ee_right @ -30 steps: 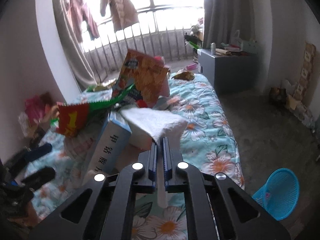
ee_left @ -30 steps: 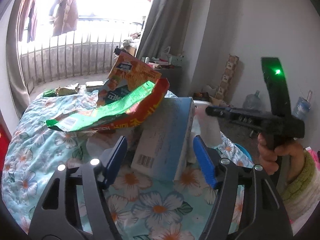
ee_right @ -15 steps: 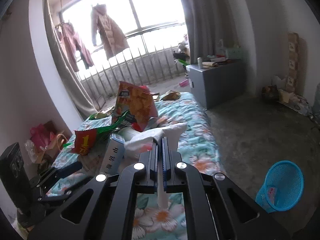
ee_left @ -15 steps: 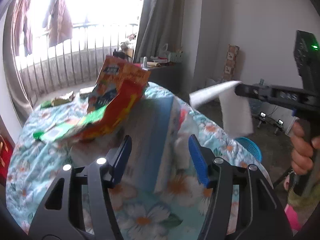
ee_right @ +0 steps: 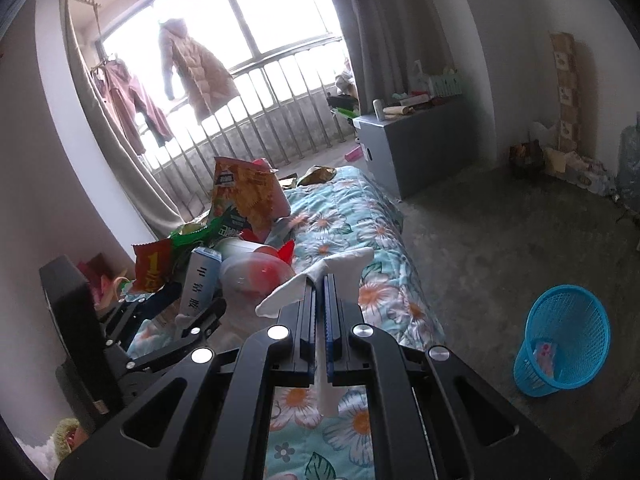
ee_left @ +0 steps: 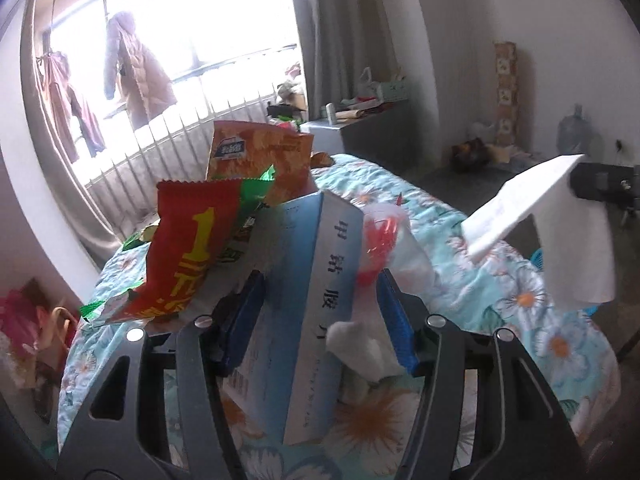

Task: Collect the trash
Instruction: 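Grasp the blue-white medicine box with the left gripper while the right gripper grasps a white tissue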

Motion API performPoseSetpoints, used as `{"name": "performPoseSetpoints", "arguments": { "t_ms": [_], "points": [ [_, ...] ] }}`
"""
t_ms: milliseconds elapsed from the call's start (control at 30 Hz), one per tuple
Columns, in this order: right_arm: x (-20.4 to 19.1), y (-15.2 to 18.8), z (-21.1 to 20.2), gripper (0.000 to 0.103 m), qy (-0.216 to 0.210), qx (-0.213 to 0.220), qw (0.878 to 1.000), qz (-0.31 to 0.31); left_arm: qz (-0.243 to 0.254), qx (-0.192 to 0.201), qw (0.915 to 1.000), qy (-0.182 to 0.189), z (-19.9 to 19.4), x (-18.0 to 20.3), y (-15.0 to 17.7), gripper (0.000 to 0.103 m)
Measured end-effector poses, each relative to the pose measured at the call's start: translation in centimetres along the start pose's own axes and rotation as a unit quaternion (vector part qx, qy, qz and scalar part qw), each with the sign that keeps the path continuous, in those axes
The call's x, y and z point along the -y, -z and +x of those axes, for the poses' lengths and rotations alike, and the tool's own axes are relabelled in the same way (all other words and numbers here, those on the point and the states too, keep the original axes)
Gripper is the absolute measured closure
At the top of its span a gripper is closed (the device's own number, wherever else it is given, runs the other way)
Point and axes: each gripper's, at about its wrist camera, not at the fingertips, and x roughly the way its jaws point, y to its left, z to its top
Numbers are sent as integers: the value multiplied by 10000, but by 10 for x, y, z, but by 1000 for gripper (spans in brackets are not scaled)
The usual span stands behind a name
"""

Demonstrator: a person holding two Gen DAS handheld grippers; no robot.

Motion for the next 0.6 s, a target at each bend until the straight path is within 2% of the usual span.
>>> {"name": "performPoseSetpoints", "arguments": {
  "t_ms": [100, 300, 600],
  "points": [
    [1, 1, 0, 99, -21, -2, 10000, 27, 95, 12, 9998, -157, 1, 1, -1, 59],
    [4, 3, -2, 99, -21, -1, 10000, 79, 77, 6, 9999, -125, -2, 1, -3, 61],
    [5, 3, -7, 99, -48, 39, 10000, 55, 122, 276, 9995, -50, -34, -4, 2, 66]
  ]
}}
